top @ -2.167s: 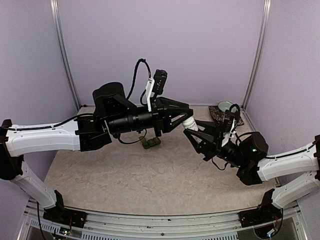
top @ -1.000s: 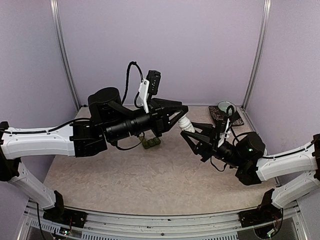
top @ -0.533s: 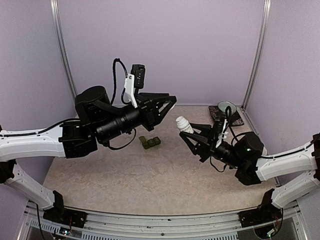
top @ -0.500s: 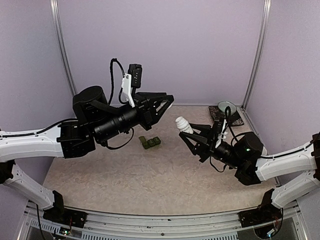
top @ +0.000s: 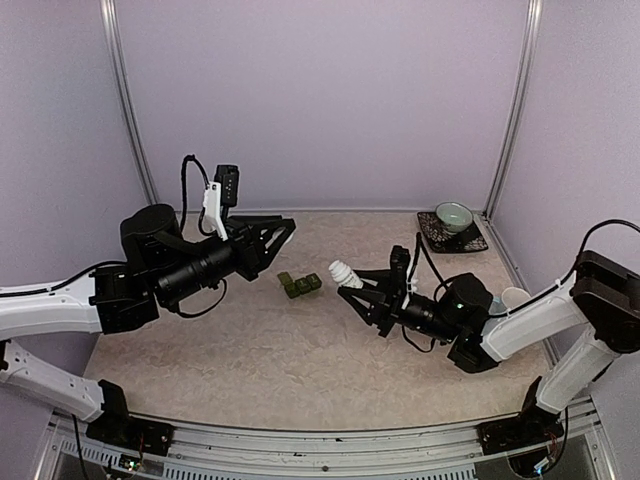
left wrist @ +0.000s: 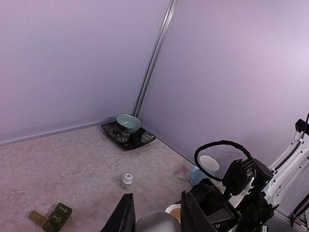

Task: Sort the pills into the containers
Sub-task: Pour the pill into the compartment of the pill container.

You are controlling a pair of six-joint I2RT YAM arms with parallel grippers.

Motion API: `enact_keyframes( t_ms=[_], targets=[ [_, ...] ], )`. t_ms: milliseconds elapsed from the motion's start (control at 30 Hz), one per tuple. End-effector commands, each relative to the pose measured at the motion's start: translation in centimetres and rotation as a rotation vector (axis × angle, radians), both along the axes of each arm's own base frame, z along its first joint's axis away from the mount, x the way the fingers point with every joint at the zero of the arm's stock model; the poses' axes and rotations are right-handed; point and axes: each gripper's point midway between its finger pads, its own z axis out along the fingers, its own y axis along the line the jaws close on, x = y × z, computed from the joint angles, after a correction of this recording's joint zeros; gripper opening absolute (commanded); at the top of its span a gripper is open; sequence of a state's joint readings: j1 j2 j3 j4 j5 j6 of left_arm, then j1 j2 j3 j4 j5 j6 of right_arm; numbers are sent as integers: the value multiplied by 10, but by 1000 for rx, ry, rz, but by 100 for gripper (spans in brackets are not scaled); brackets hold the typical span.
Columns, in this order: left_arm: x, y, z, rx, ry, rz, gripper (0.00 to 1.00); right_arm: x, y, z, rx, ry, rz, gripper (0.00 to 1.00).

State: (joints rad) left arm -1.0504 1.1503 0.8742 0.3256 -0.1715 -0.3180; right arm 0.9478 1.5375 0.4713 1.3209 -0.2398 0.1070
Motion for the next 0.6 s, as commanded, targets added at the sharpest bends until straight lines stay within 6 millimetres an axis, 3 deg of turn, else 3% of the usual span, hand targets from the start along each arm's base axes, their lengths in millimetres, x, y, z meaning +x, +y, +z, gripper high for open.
enact_keyframes(
  t_ms=[0, 567],
  targets=[
    [1, 21, -11, 1, 32, 49, 23, 11, 9, 4, 30, -11, 29, 10],
    [-4, 55, -56, 67, 84, 117, 23, 83, 55, -71, -164, 147, 46, 6]
  ],
)
